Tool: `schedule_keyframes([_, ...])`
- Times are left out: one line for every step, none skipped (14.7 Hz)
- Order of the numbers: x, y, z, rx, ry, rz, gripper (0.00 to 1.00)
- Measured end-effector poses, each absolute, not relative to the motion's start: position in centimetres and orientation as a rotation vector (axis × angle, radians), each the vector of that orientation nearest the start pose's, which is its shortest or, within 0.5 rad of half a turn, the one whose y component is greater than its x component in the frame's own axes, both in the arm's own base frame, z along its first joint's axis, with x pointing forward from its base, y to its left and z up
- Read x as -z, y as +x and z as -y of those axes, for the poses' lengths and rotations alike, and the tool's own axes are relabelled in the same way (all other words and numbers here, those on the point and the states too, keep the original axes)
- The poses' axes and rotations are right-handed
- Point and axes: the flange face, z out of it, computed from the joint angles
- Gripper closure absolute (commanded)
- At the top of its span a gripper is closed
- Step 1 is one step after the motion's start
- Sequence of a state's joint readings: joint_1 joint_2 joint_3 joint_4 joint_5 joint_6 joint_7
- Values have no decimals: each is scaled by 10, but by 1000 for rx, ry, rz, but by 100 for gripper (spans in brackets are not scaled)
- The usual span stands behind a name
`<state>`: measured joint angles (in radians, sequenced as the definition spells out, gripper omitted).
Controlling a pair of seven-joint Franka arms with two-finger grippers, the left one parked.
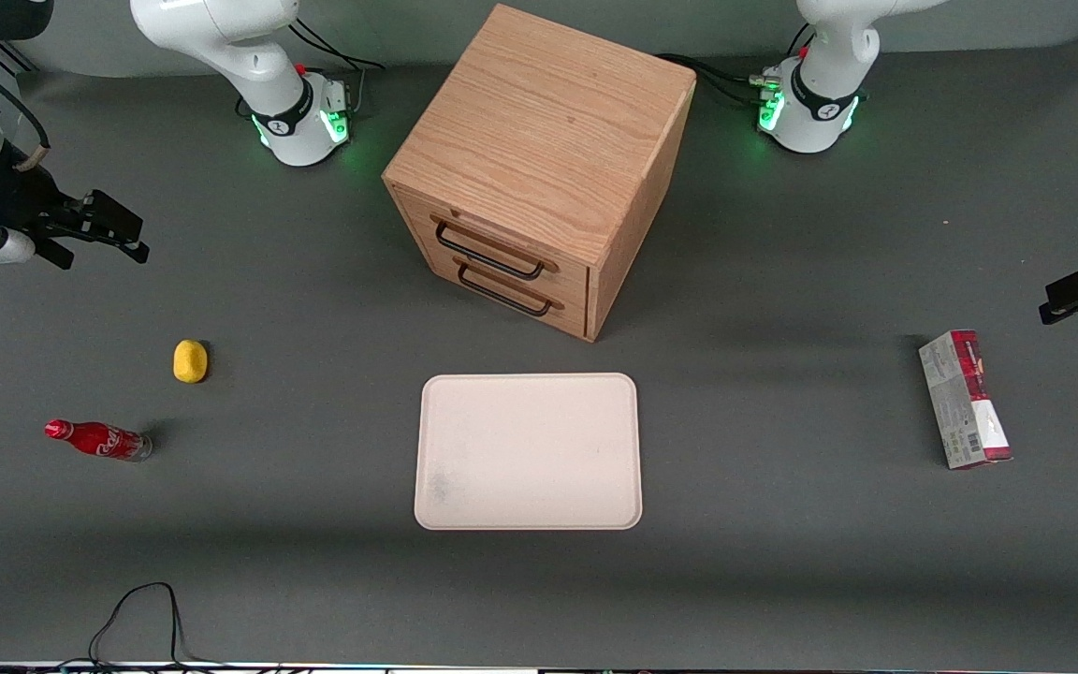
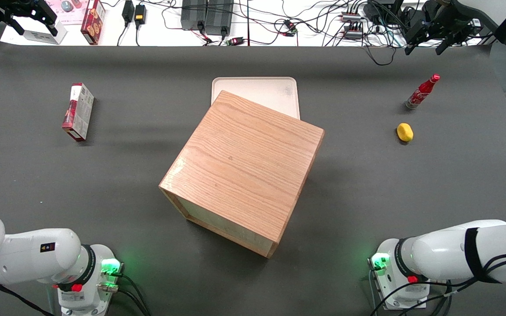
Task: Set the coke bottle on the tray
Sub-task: 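Move the open right gripper down over the red Coca-Cola bottle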
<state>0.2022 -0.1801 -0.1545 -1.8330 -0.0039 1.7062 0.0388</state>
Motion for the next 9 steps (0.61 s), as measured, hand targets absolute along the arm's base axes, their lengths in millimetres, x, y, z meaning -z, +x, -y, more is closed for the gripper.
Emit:
schedule_keyframes([-606, 508, -18, 71, -3115, 15, 0])
schedule_keyframes([-605, 507, -18, 57, -3116, 14, 0])
schedule_keyframes([-604, 506, -17, 45, -3116, 13, 0])
schedule_keyframes([-604, 506, -17, 45, -3116, 11, 0])
schedule_keyframes([-605, 506, -15, 47, -3117, 7, 0])
schedule_keyframes([-605, 508, -11, 48, -3119, -2, 0])
schedule_keyframes([-604, 511, -2, 48, -3122, -9, 0])
schedule_keyframes([-602, 517, 14, 47, -3124, 4, 0])
schedule_keyframes([-599, 527, 35, 42, -3127, 34, 0])
